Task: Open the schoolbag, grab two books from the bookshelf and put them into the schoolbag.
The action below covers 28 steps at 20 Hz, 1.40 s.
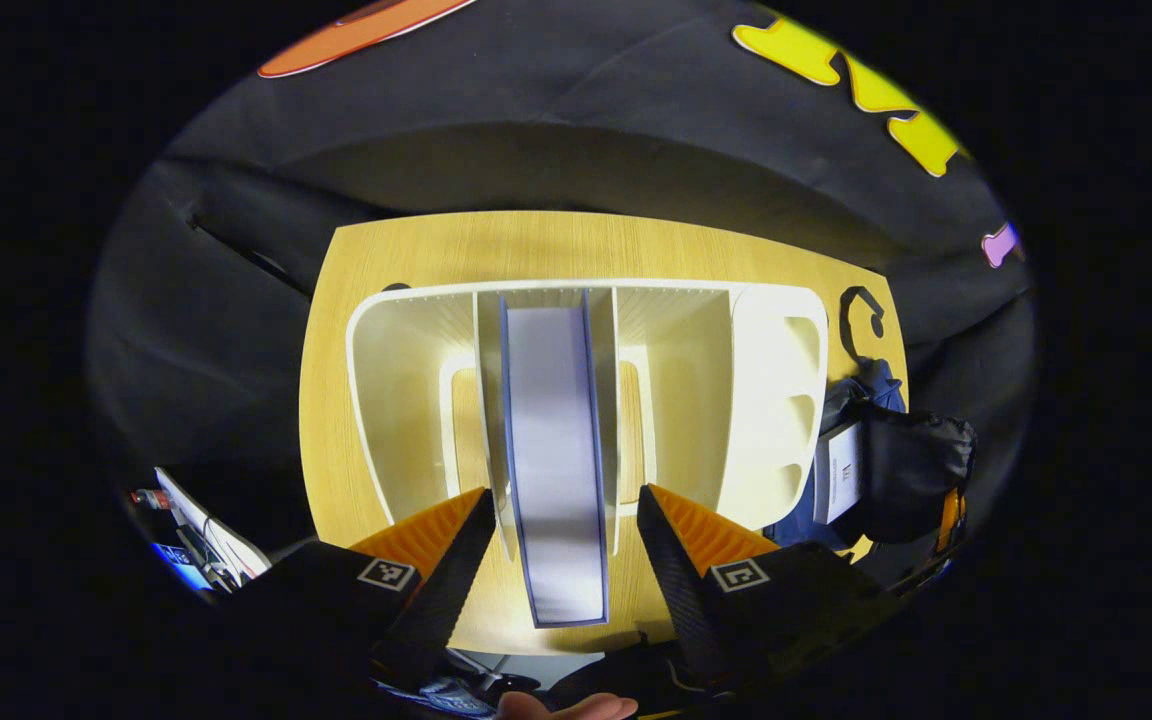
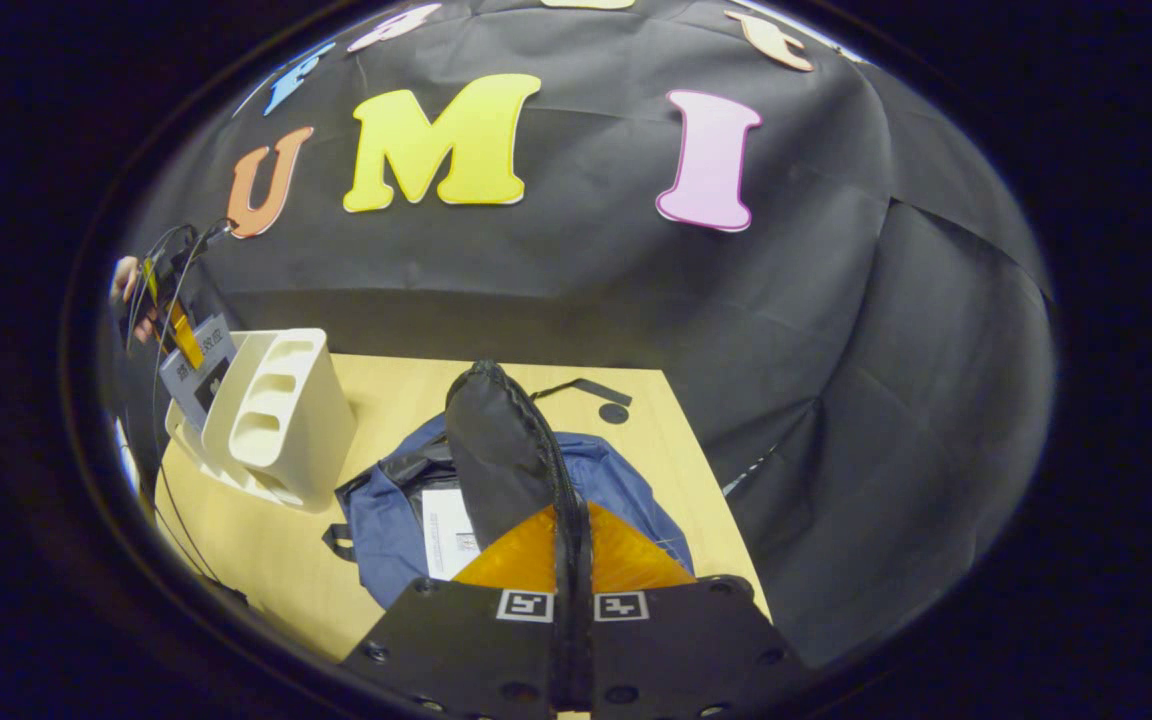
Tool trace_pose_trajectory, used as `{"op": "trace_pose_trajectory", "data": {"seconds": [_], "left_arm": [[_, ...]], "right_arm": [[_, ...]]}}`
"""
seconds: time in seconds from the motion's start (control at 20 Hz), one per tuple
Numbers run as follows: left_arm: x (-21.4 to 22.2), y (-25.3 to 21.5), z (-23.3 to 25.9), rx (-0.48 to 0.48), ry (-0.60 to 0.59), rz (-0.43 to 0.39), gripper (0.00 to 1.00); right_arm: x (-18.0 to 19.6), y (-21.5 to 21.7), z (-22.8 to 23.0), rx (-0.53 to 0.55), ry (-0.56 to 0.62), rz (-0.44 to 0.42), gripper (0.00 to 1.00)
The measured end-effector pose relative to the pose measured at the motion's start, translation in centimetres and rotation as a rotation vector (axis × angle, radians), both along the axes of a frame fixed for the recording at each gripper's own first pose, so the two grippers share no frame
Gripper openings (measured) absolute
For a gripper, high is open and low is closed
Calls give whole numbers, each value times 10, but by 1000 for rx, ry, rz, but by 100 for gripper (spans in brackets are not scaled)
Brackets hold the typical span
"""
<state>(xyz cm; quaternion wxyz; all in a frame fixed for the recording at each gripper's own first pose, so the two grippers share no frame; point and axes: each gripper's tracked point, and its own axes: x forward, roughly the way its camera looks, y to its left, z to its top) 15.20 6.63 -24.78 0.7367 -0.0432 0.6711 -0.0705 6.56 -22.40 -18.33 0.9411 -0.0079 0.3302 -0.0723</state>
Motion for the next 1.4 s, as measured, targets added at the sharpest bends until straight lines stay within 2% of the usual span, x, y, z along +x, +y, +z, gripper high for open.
{"op": "trace_pose_trajectory", "data": {"seconds": [0.2, 0.35, 0.4, 0.6, 0.65, 0.7, 0.75, 0.8, 1.0, 1.05, 1.1, 1.15, 1.4], "left_arm": [[-7, 3, -9, 28, 25, -15, 89], [-14, 4, -17, 44, 49, -5, 85], [-15, 4, -19, 46, 57, -1, 81], [-17, 3, -24, 53, 78, 13, 79], [-19, 4, -26, 57, 91, 18, 77], [-20, 3, -26, 54, 100, 23, 64], [-22, 2, -27, 54, 109, 27, 59], [-21, 3, -29, 55, 112, 27, 49], [-21, 9, -19, 70, 80, 59, 45], [-23, 10, -14, 64, 65, 57, 40], [-24, 10, -8, 56, 49, 62, 48], [-27, 10, 0, 49, 34, 64, 43], [-56, 20, 51, 3, -36, 98, 41]], "right_arm": [[0, 3, -5, 8, 4, 12, 0], [0, 4, -6, 7, 3, 24, 0], [0, 5, -6, 4, 1, 29, 0], [-1, 2, -8, 10, -1, 32, 2], [-2, 1, -9, 13, 0, 32, 0], [-3, 1, -9, 15, -1, 32, 0], [-3, 0, -10, 16, -2, 33, 0], [-4, -1, -10, 18, -3, 34, 0], [-4, -3, -12, 24, -5, 41, 0], [-4, -4, -12, 23, -7, 43, 0], [-4, -5, -13, 28, -10, 44, 0], [-3, -5, -13, 31, -10, 47, 2], [0, -4, -12, 47, -21, 74, 0]]}}
